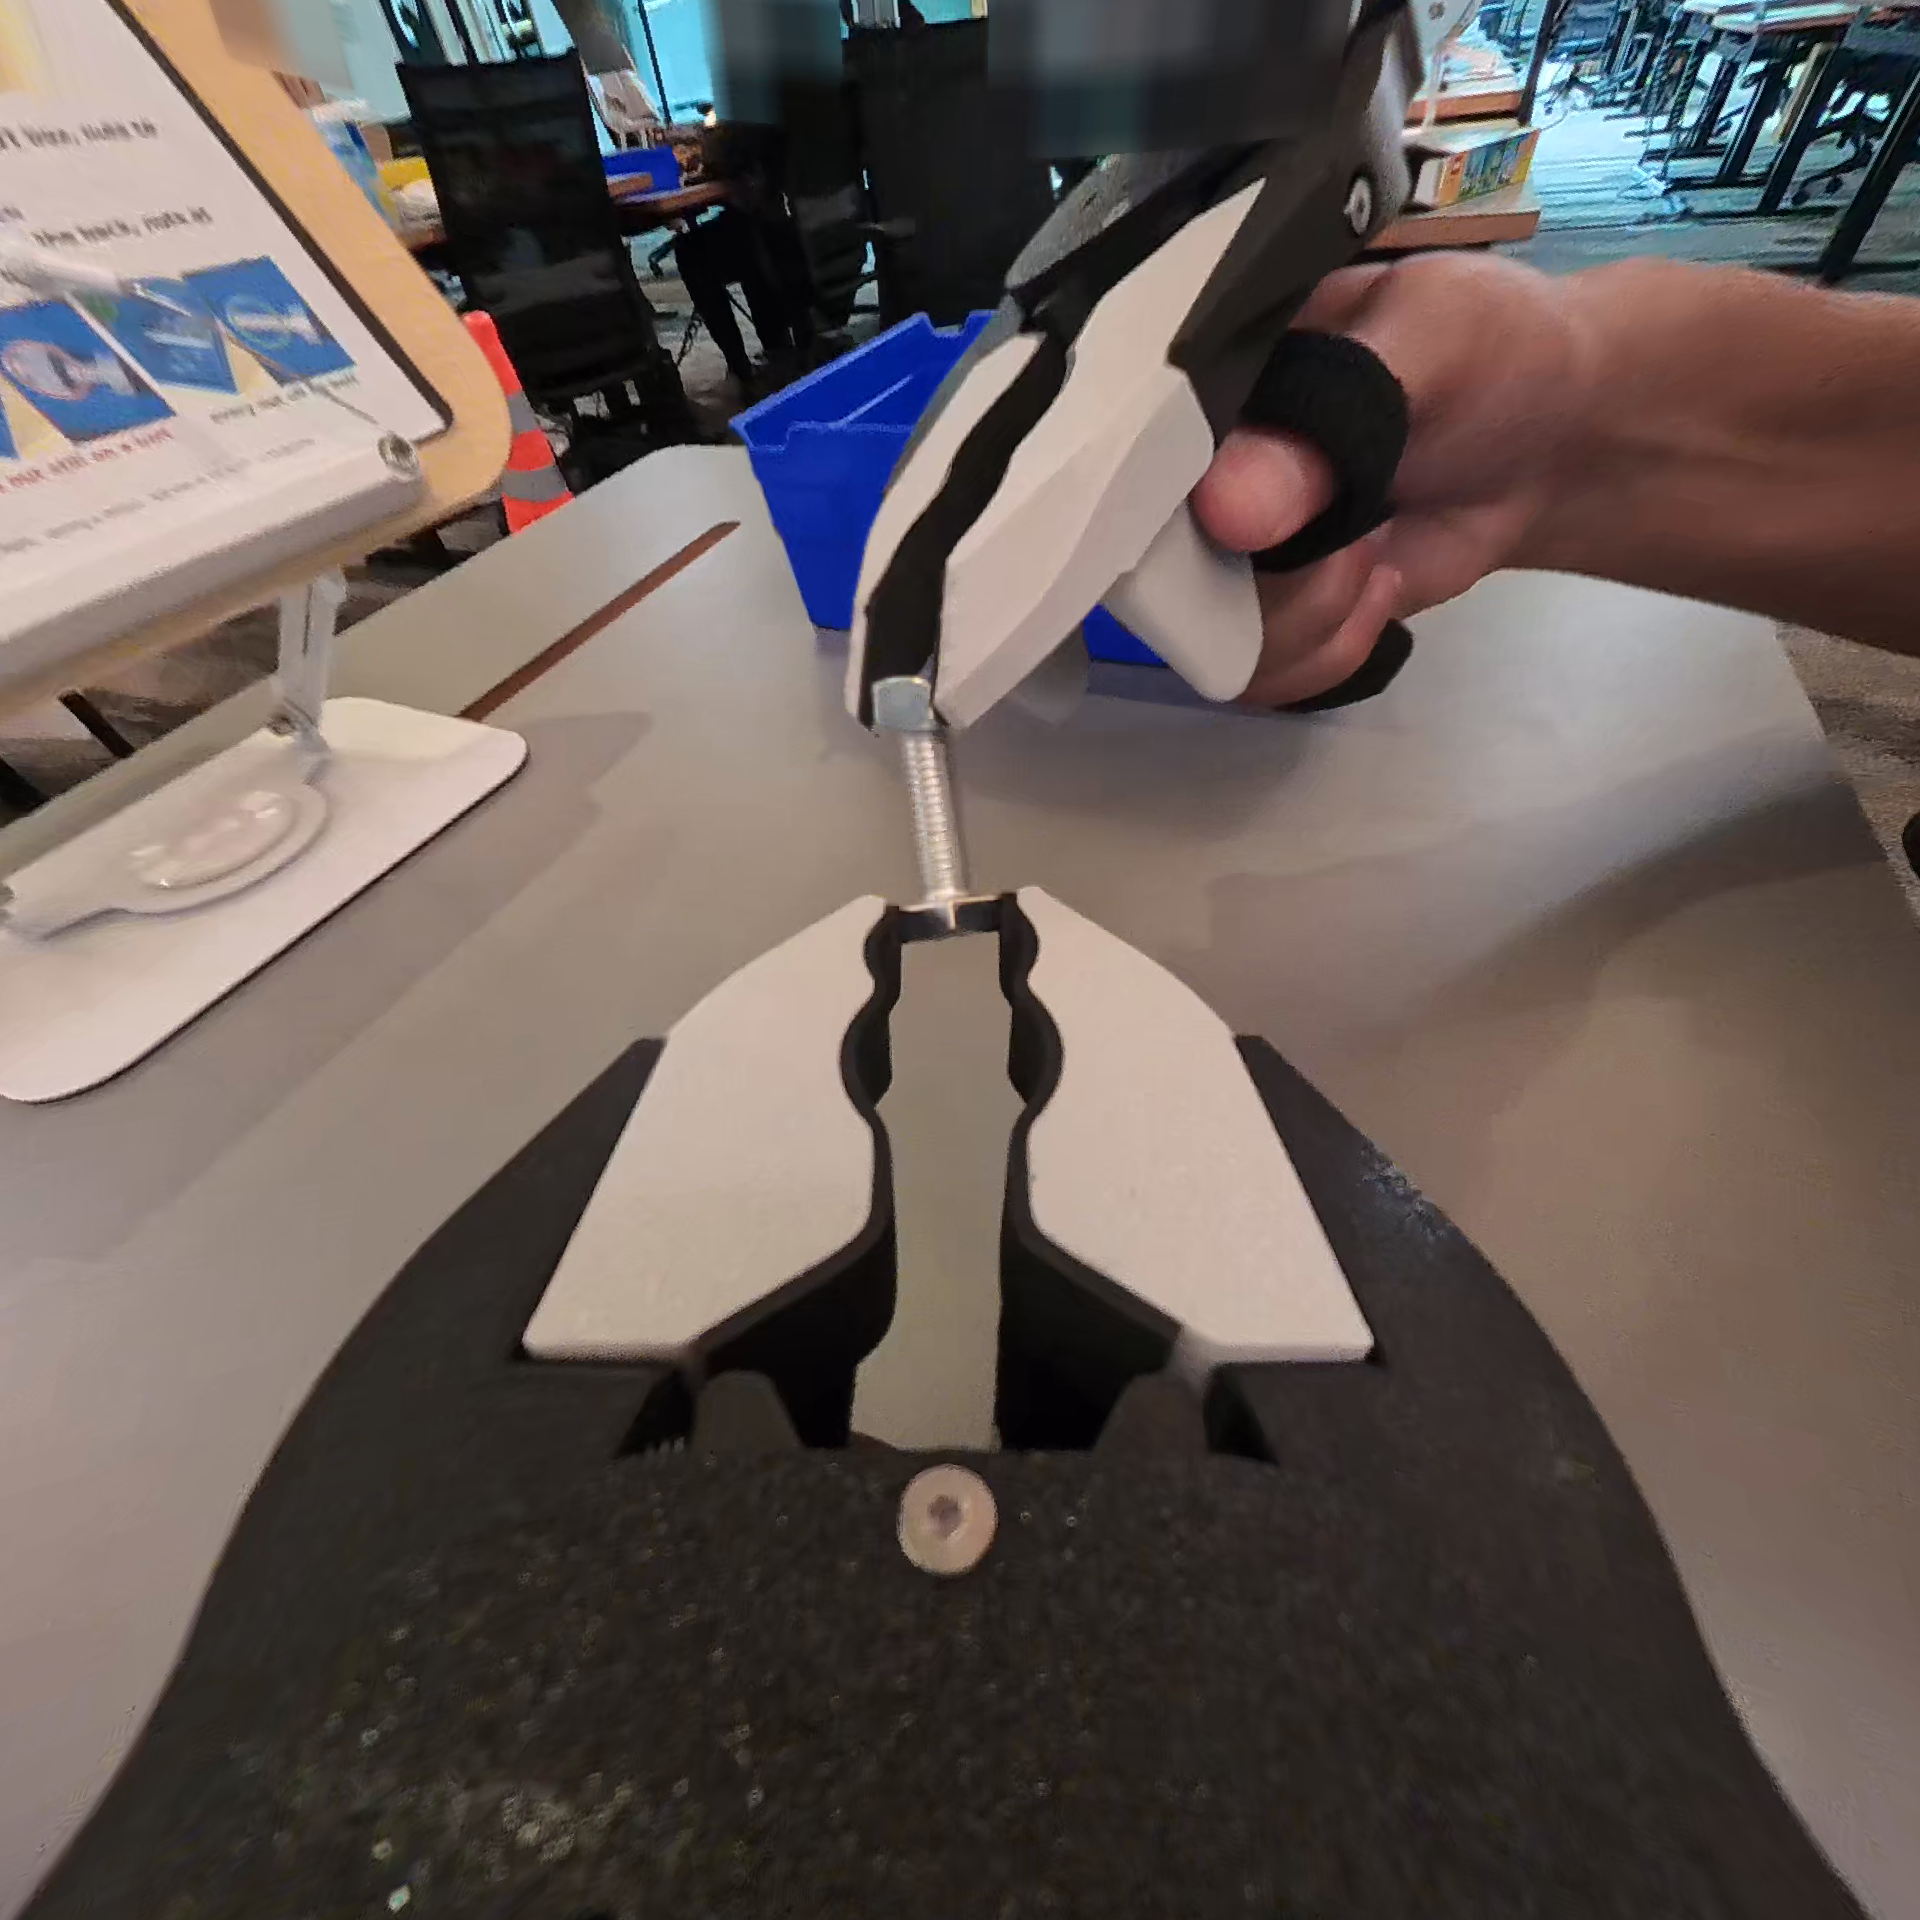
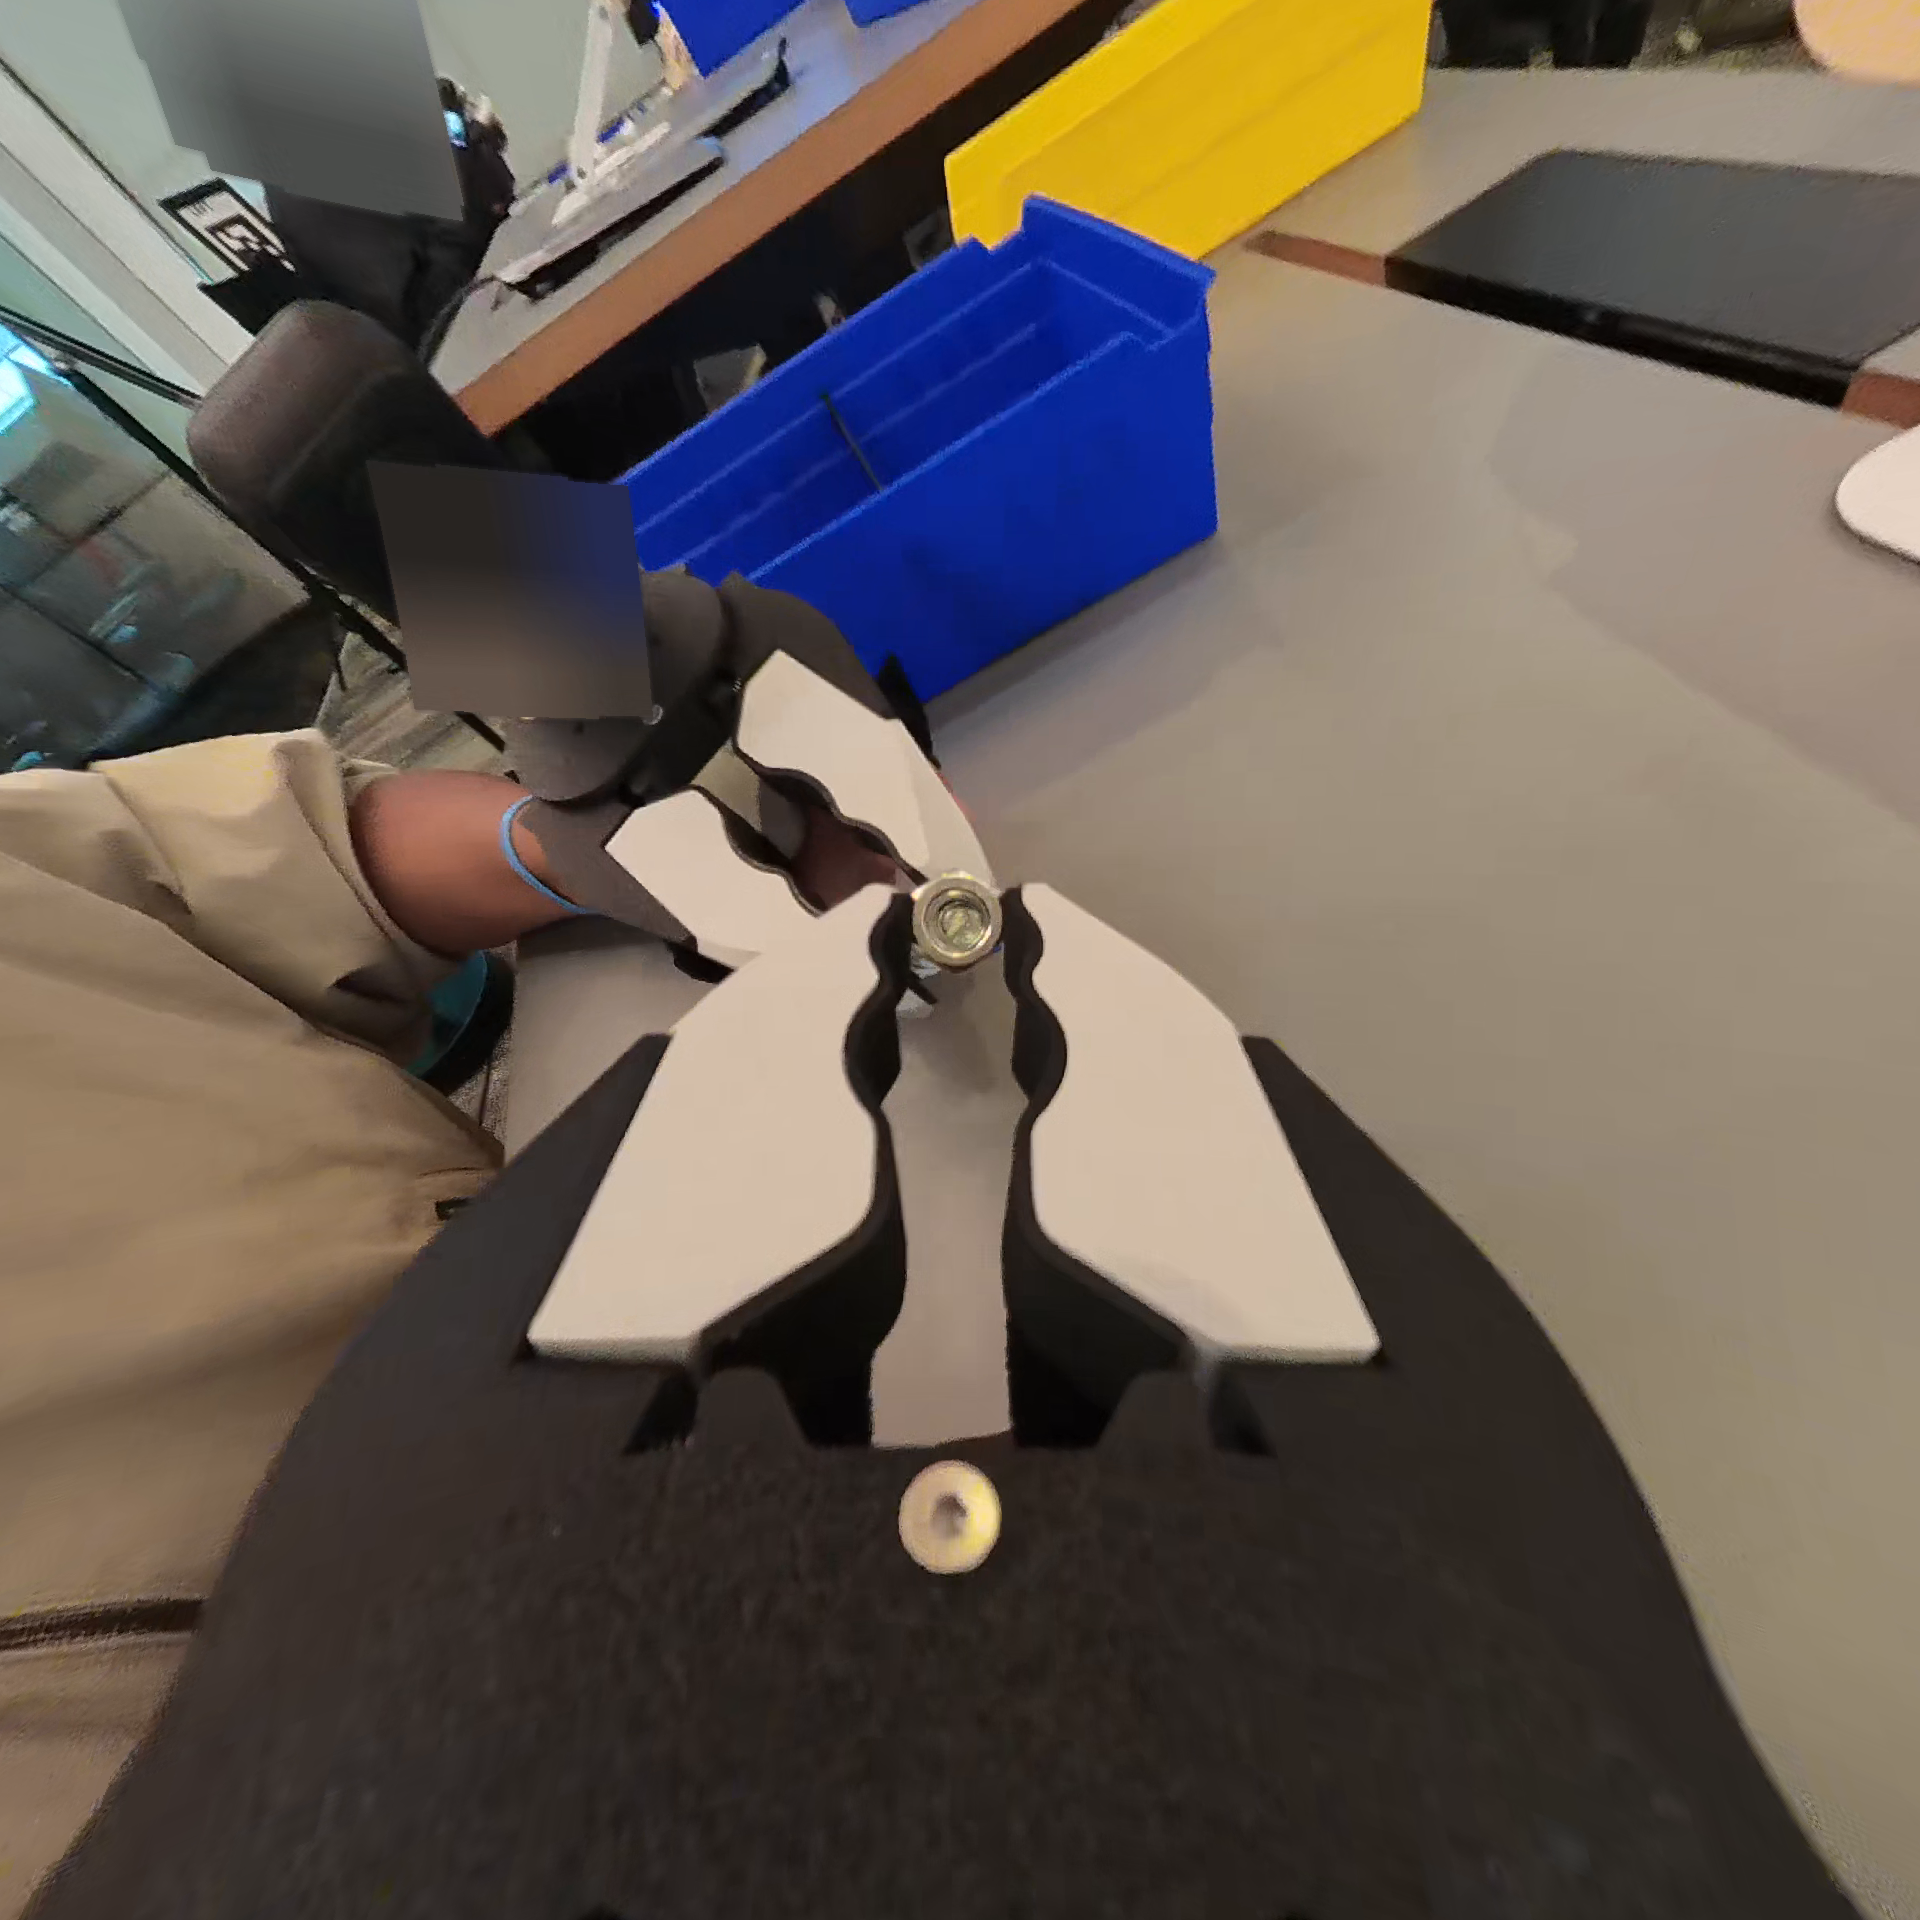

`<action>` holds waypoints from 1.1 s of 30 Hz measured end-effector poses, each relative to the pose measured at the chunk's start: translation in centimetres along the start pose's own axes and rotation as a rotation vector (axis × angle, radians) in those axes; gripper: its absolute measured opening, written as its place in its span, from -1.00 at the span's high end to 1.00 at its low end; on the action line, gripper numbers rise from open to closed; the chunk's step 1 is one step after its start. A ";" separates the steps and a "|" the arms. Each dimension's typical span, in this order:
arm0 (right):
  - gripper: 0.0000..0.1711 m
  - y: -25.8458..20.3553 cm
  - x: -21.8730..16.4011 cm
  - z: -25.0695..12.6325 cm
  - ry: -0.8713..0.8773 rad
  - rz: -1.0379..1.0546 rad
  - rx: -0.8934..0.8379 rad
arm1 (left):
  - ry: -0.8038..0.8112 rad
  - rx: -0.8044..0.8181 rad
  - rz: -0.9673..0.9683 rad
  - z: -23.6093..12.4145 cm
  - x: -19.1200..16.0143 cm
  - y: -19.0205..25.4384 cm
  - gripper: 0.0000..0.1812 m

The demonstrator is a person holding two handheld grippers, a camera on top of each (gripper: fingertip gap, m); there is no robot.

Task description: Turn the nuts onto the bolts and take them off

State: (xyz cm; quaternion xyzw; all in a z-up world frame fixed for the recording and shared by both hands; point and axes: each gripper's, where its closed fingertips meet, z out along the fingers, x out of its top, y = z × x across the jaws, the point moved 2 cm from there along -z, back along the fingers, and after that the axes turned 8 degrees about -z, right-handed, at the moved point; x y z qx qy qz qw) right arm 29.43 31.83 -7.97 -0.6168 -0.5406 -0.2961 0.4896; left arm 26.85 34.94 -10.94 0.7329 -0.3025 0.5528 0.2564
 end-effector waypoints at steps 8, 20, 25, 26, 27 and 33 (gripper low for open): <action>0.80 0.5 -0.2 1.1 -0.056 0.111 0.050 | 0.022 -0.013 -0.055 -0.2 -0.9 -0.6 0.81; 0.80 1.9 -1.1 2.2 -0.087 0.378 -0.049 | -0.037 0.223 0.083 0.2 -2.2 -1.9 0.81; 0.80 2.0 -1.2 2.3 -0.090 0.337 -0.057 | -0.043 0.176 0.017 0.3 -2.5 -1.8 0.81; 0.80 1.9 -1.1 2.3 -0.090 0.300 -0.060 | -0.029 0.150 -0.019 0.2 -2.3 -1.8 0.81; 0.80 1.8 -1.0 2.3 -0.089 0.260 -0.059 | -0.024 0.125 -0.049 0.2 -2.2 -1.8 0.81; 0.80 0.3 0.4 1.6 -0.032 -0.015 0.060 | 0.050 -0.059 -0.177 -0.7 -1.0 -0.8 0.81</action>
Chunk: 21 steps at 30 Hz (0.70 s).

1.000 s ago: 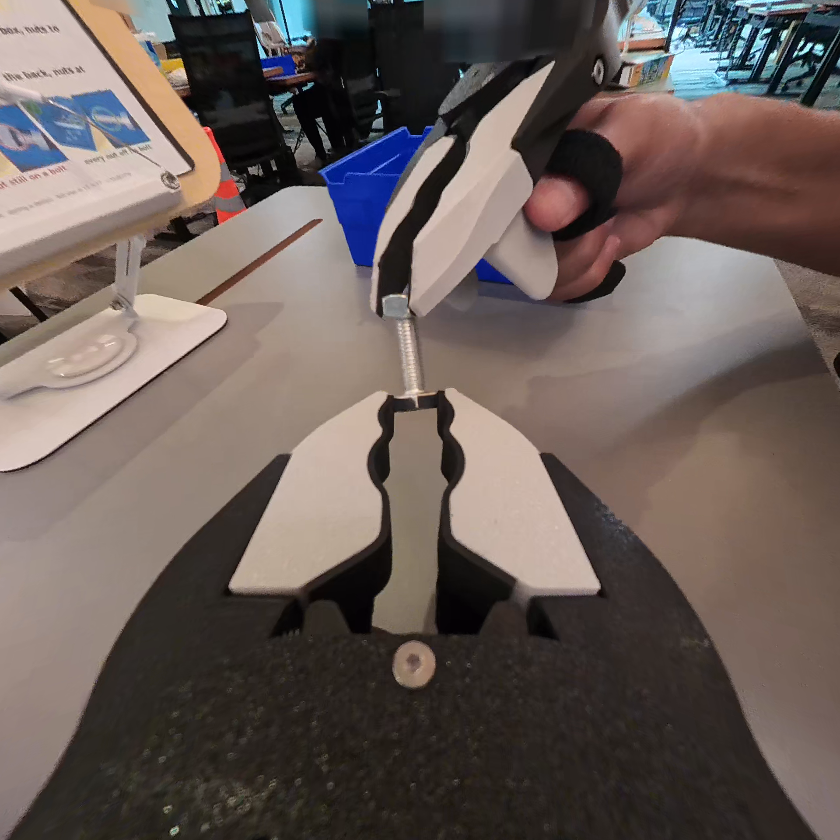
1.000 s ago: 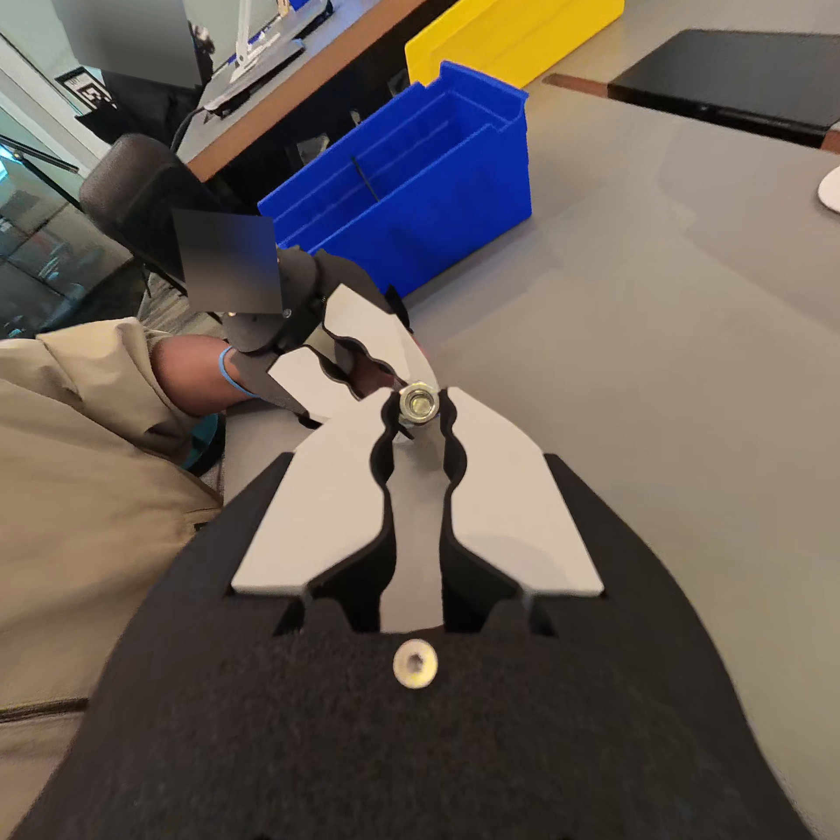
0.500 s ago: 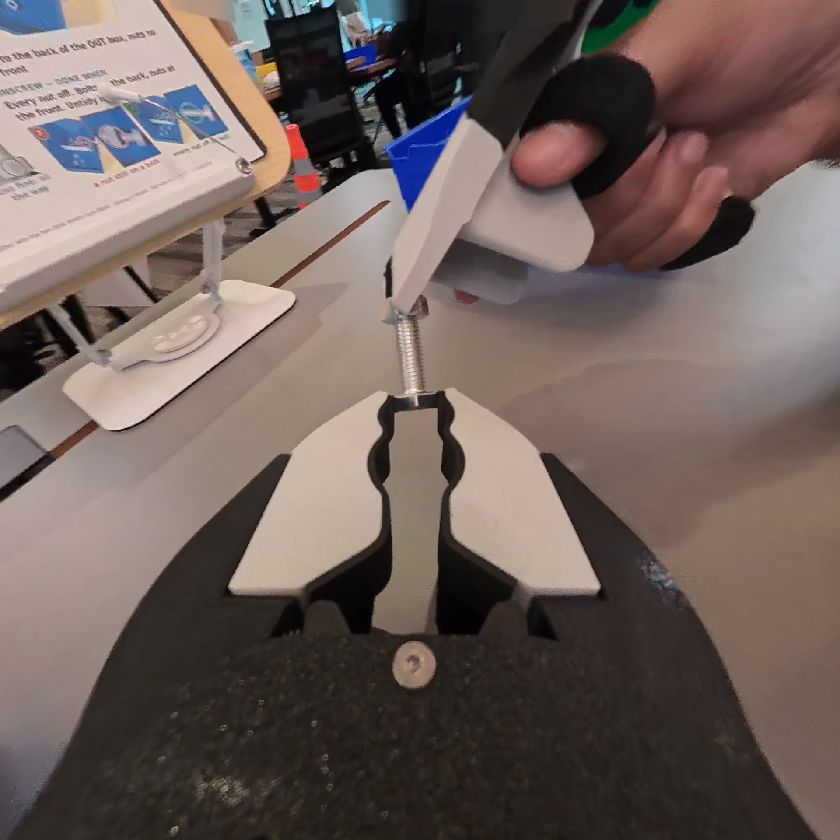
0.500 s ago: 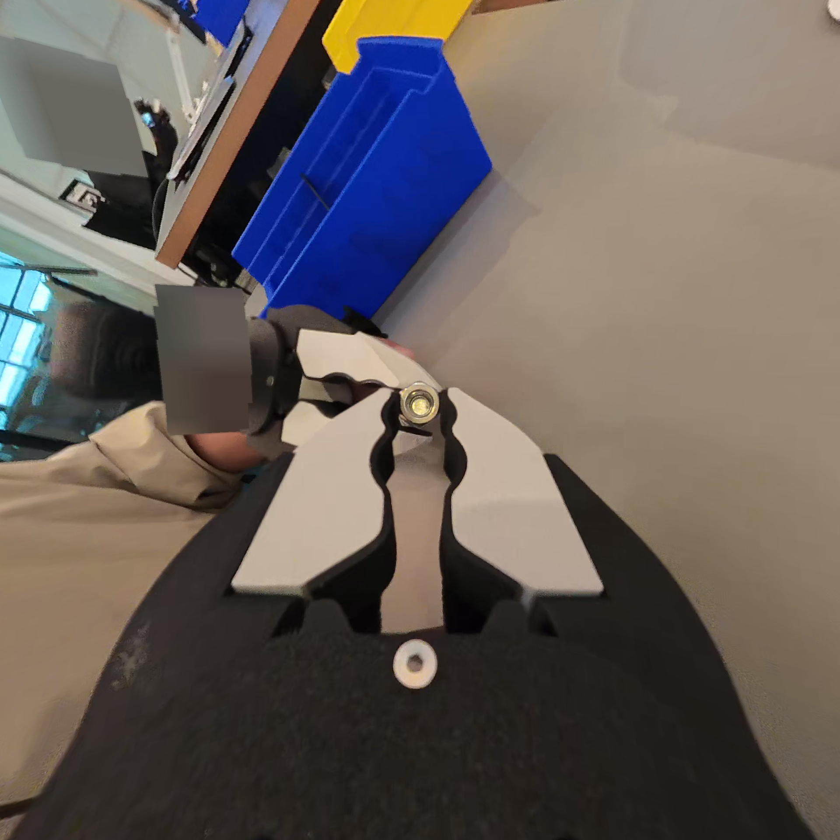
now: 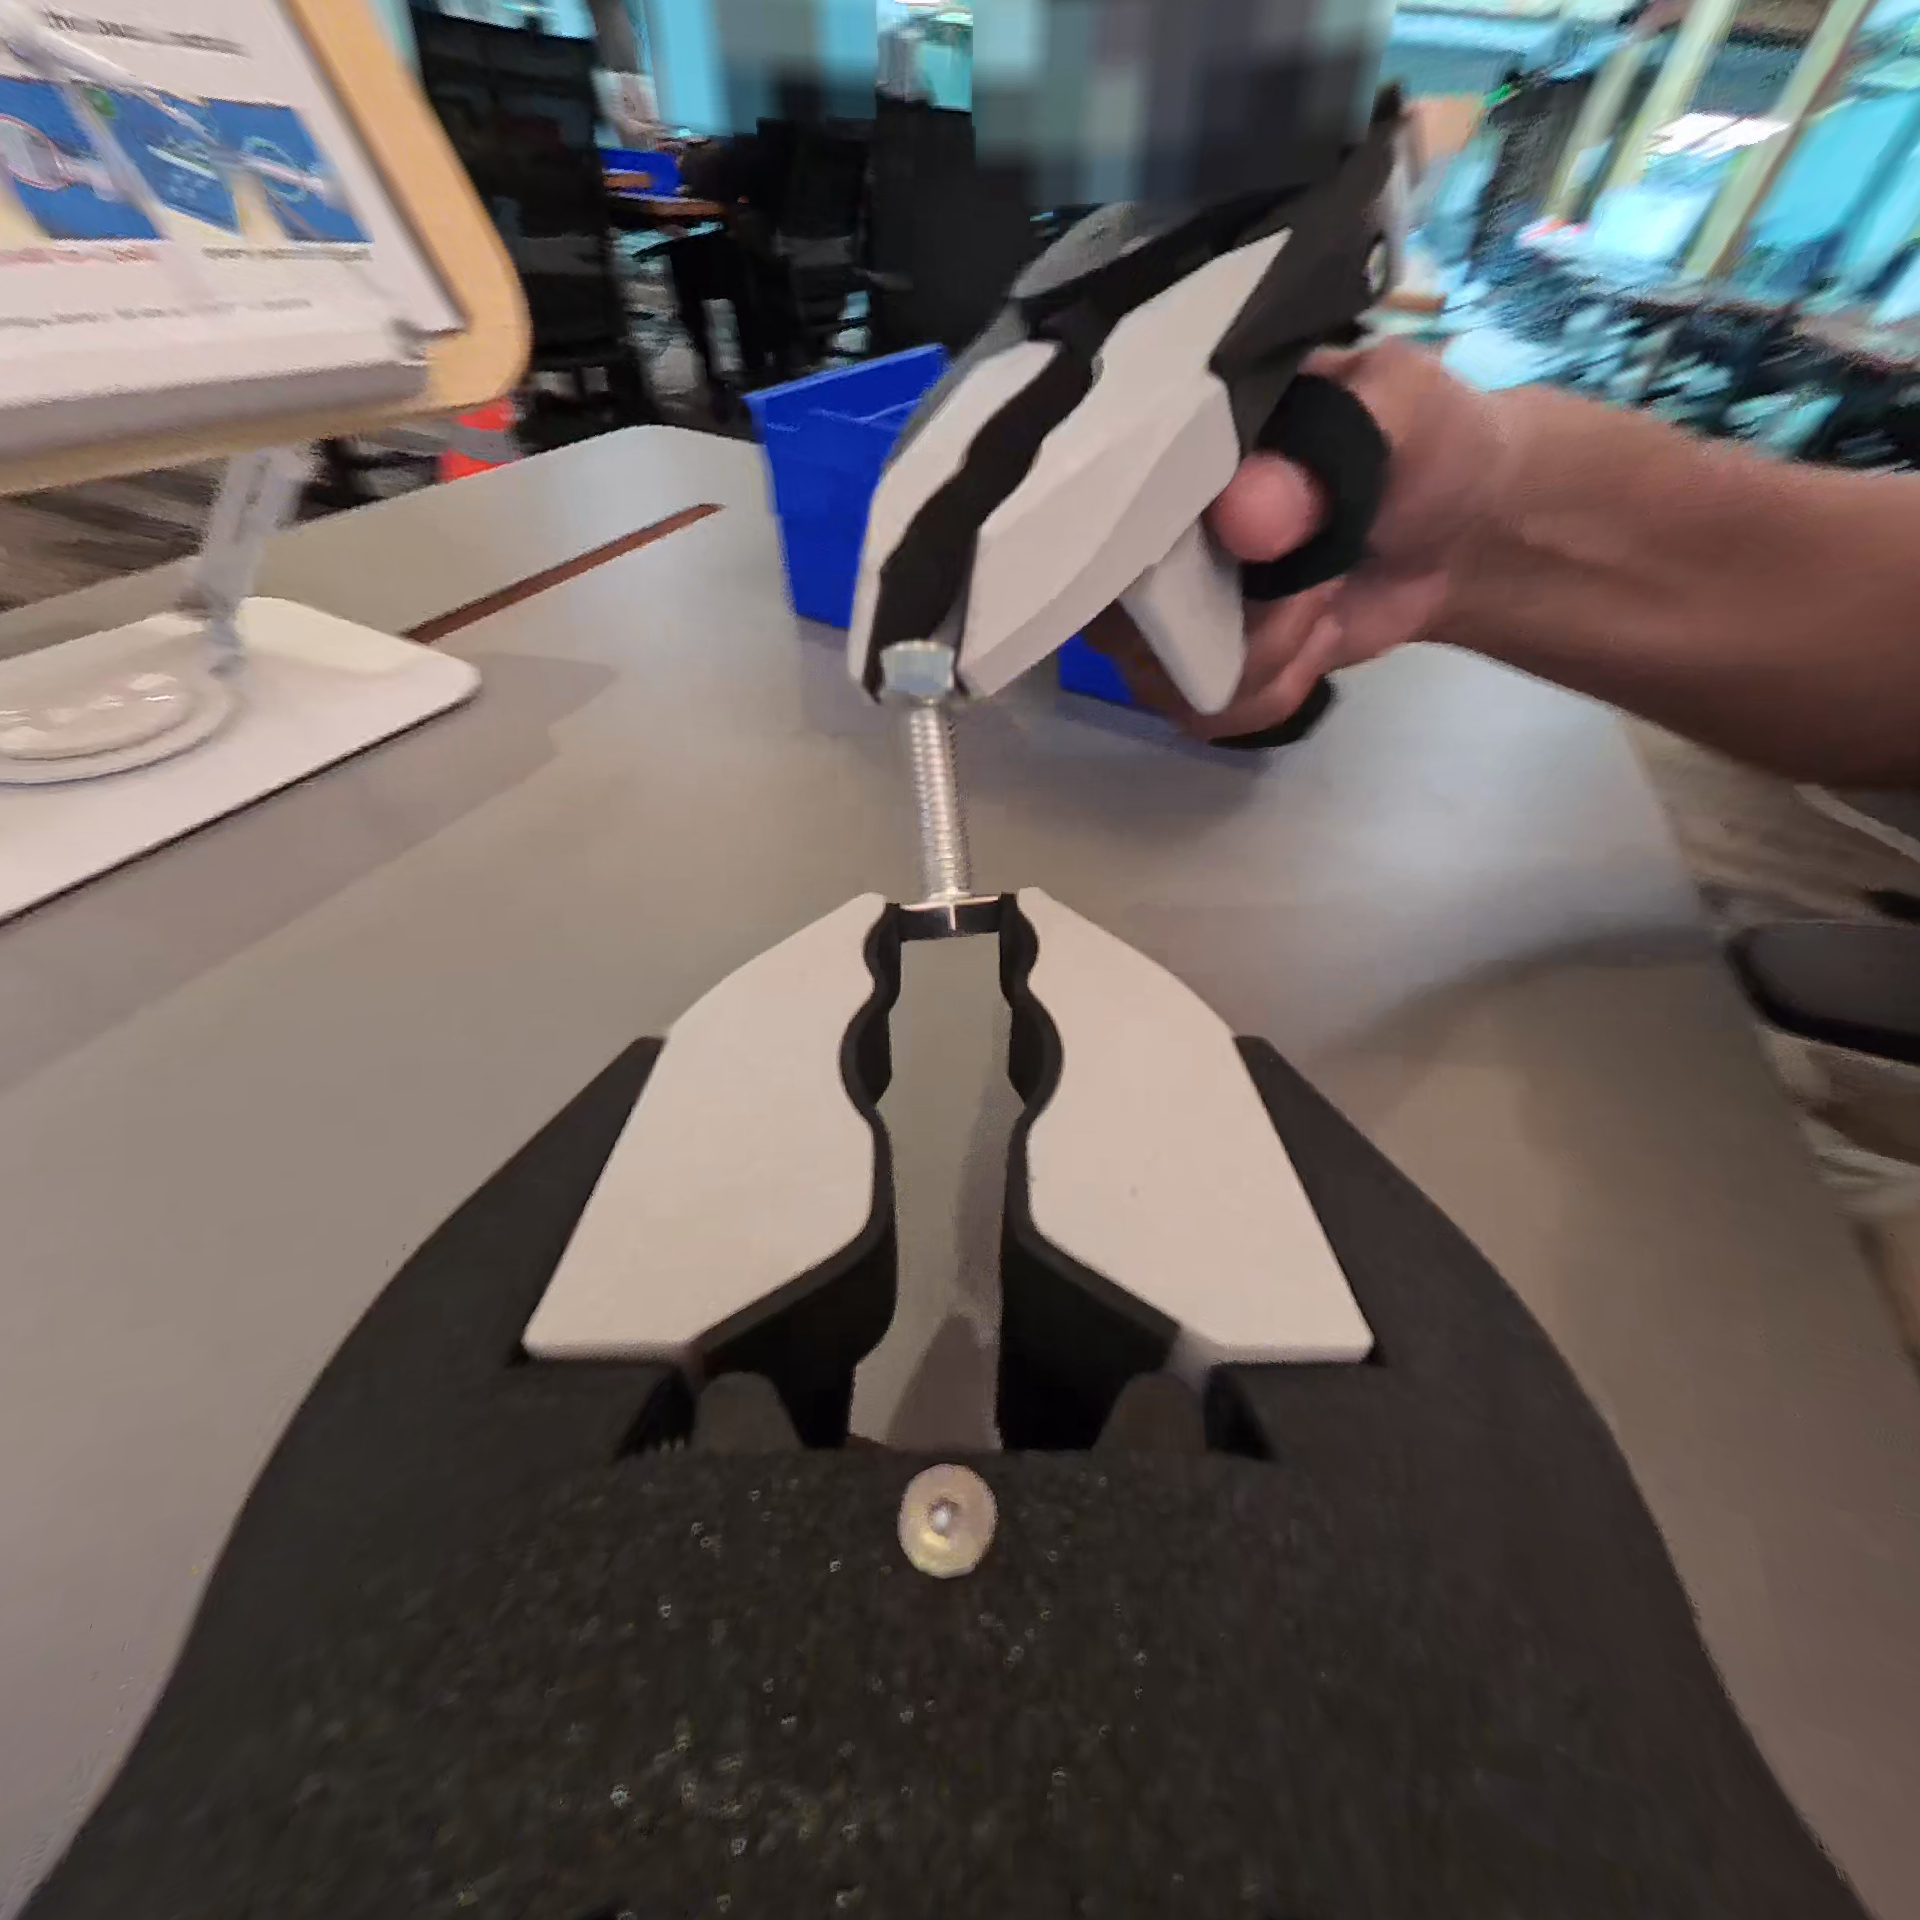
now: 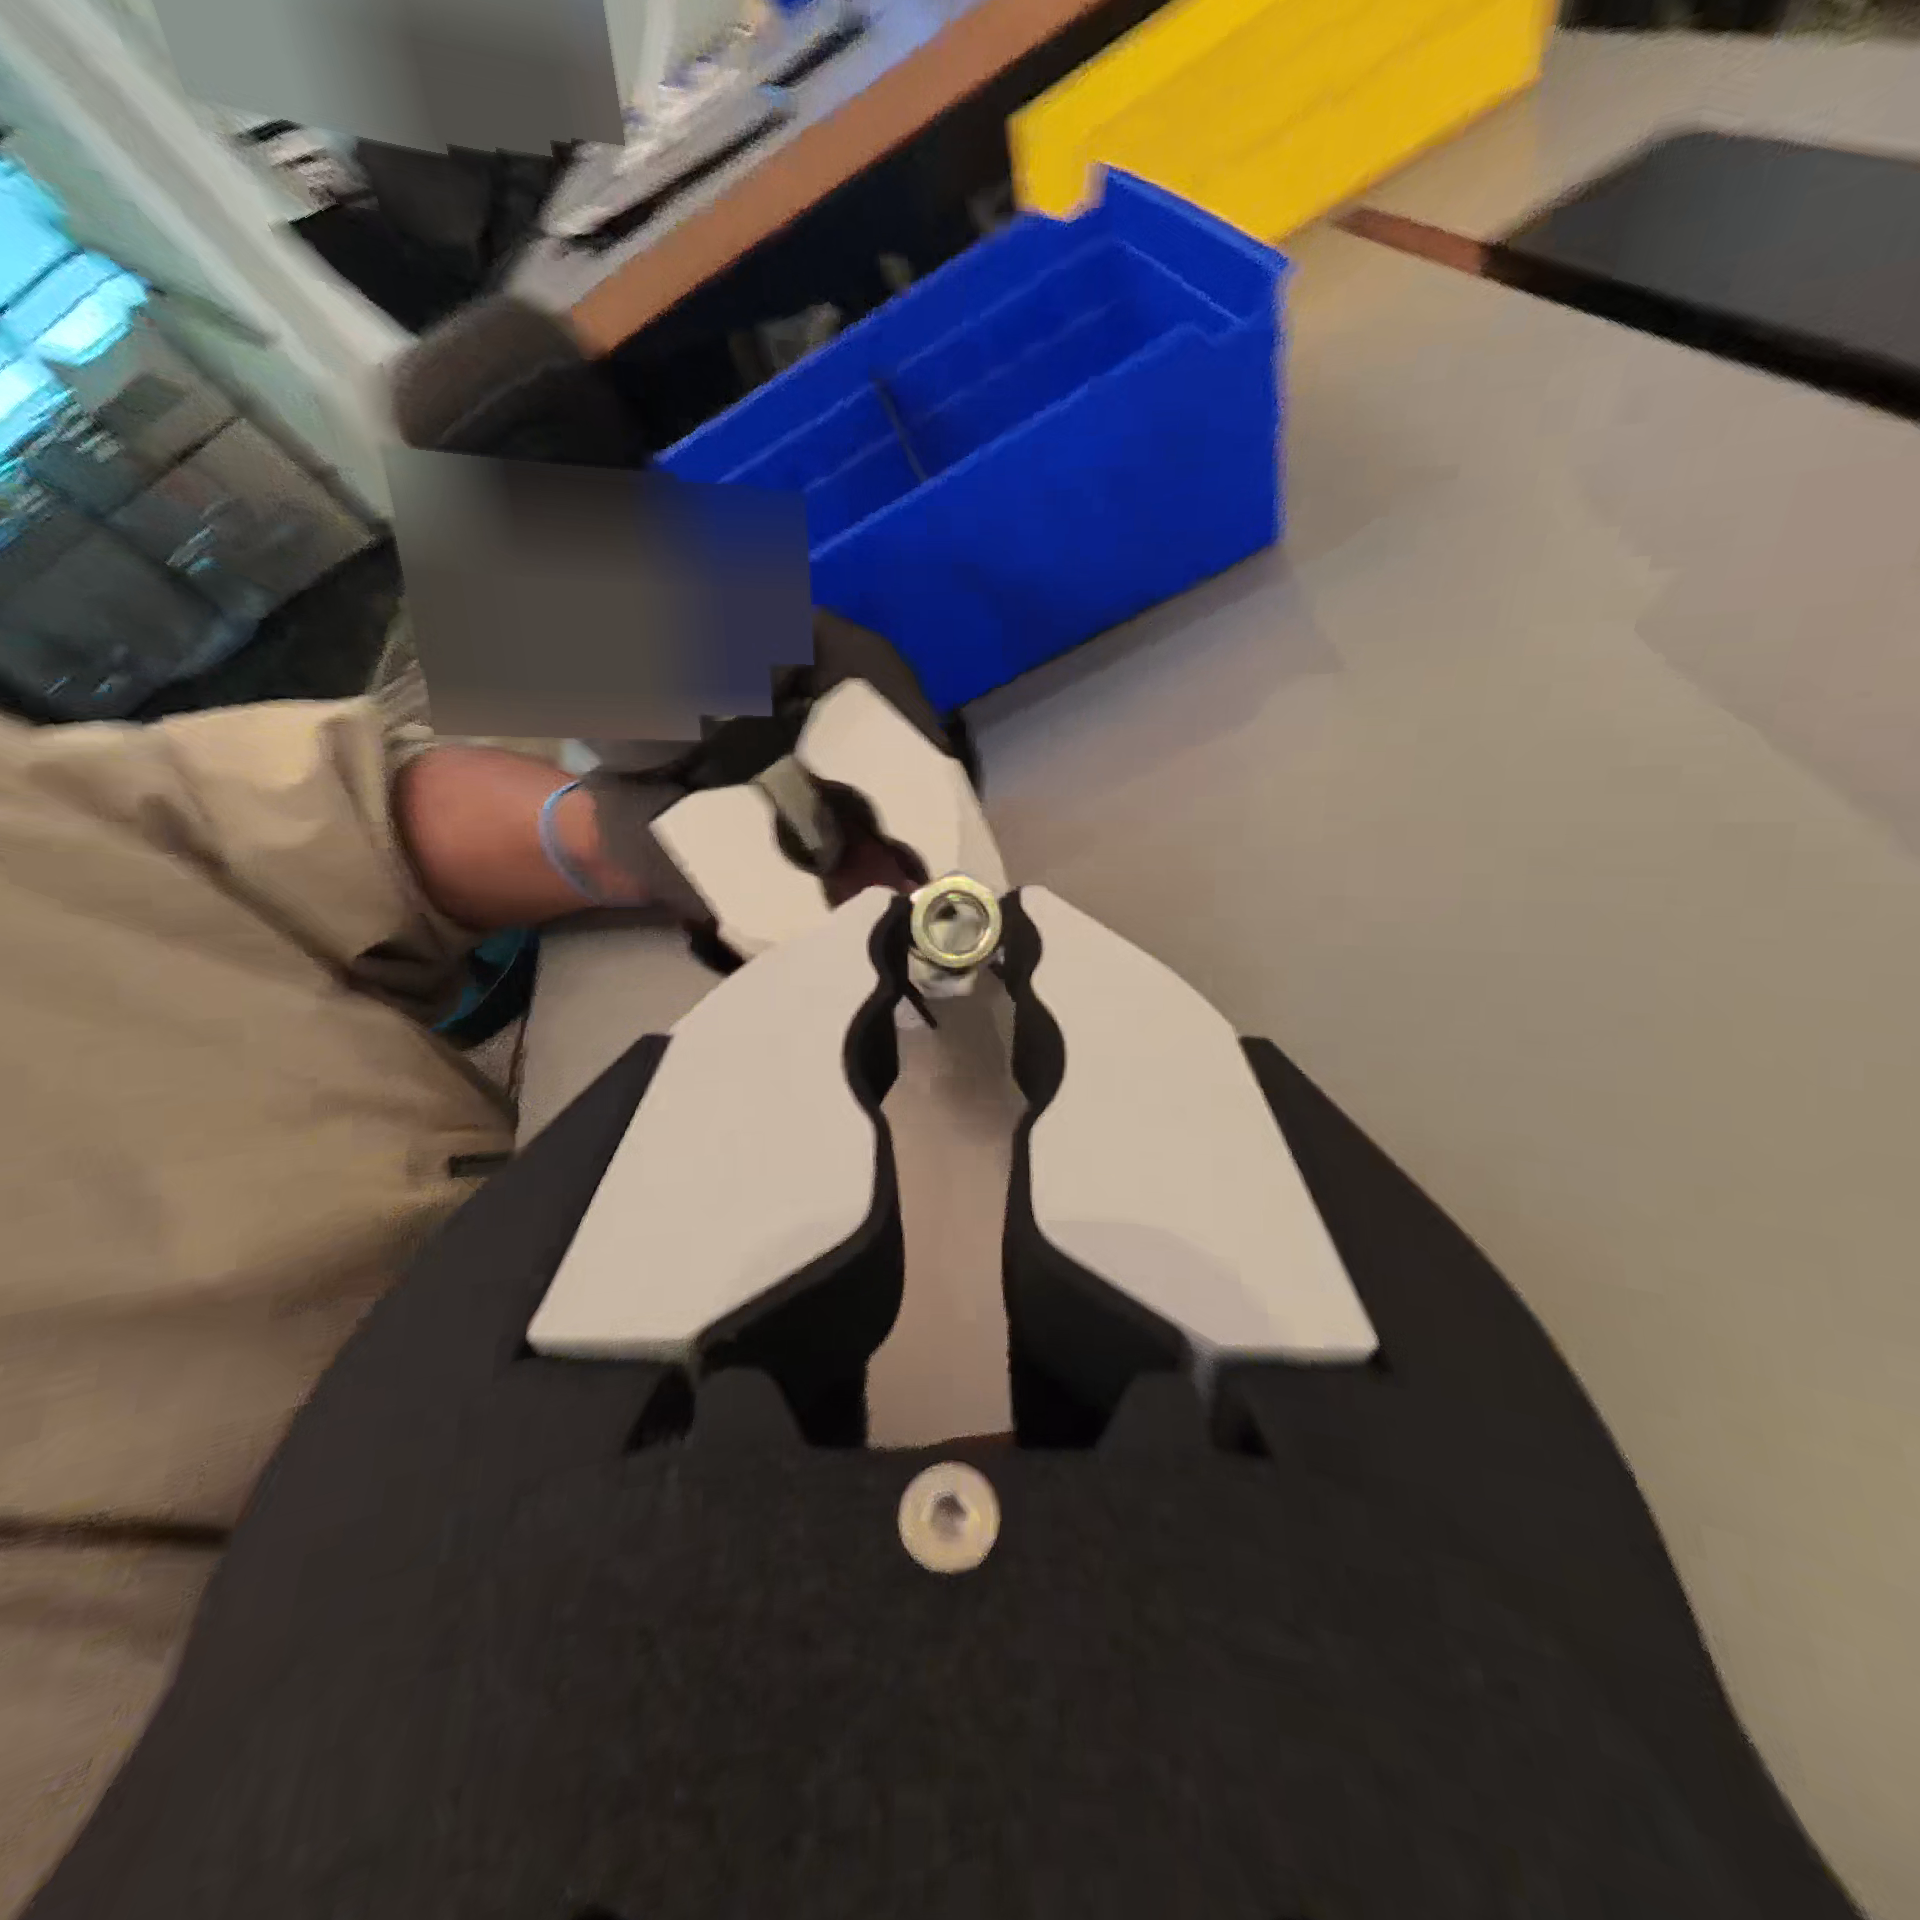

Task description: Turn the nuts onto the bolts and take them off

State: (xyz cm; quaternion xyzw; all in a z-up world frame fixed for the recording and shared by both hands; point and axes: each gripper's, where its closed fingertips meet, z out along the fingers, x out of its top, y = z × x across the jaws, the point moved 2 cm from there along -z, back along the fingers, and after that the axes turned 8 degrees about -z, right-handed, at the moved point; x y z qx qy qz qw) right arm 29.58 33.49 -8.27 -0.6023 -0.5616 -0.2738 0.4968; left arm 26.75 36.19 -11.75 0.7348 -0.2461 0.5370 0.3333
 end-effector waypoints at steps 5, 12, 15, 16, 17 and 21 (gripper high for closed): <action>0.80 -2.5 1.0 -1.6 0.003 -0.303 0.144 | 0.040 -0.253 -0.122 -0.9 1.0 2.3 0.81; 0.80 -7.0 1.6 -2.6 -0.083 -0.655 0.360 | 0.032 -0.633 -0.258 -2.6 1.8 6.1 0.81; 0.80 -8.3 1.9 -2.3 -0.049 -0.708 0.421 | 0.022 -0.790 -0.311 -3.6 2.1 7.6 0.81; 0.79 -8.6 2.0 -2.2 -0.035 -0.725 0.434 | 0.031 -0.803 -0.310 -3.8 2.3 7.9 0.81; 0.80 -9.1 2.1 -2.1 -0.014 -0.732 0.458 | 0.029 -0.842 -0.325 -4.1 2.4 8.2 0.81; 0.79 -11.0 2.3 -2.0 0.048 -0.781 0.520 | 0.022 -0.944 -0.360 -5.0 2.7 9.1 0.81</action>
